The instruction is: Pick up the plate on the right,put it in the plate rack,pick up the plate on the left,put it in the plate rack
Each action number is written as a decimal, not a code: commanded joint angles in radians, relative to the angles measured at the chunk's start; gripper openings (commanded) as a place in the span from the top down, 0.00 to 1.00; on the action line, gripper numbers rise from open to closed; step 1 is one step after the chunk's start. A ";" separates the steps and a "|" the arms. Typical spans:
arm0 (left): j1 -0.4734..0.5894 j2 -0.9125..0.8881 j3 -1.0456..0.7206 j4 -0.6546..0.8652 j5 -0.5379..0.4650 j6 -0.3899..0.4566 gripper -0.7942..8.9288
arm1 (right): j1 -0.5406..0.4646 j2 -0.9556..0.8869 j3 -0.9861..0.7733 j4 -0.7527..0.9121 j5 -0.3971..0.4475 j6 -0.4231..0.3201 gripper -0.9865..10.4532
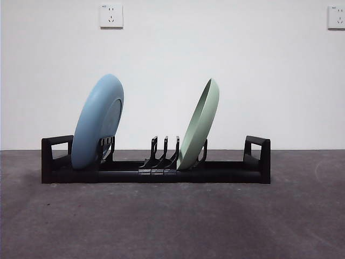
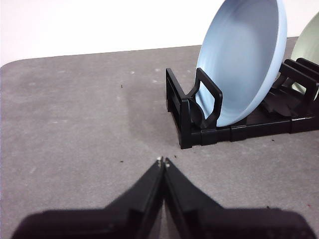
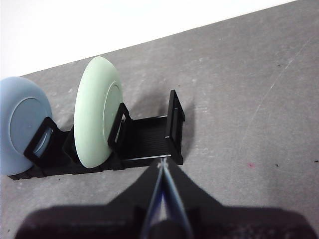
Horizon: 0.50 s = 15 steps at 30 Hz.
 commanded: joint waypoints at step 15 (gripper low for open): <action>0.003 -0.002 -0.015 0.004 0.005 -0.006 0.92 | 0.001 -0.003 -0.007 0.010 0.091 -0.197 0.91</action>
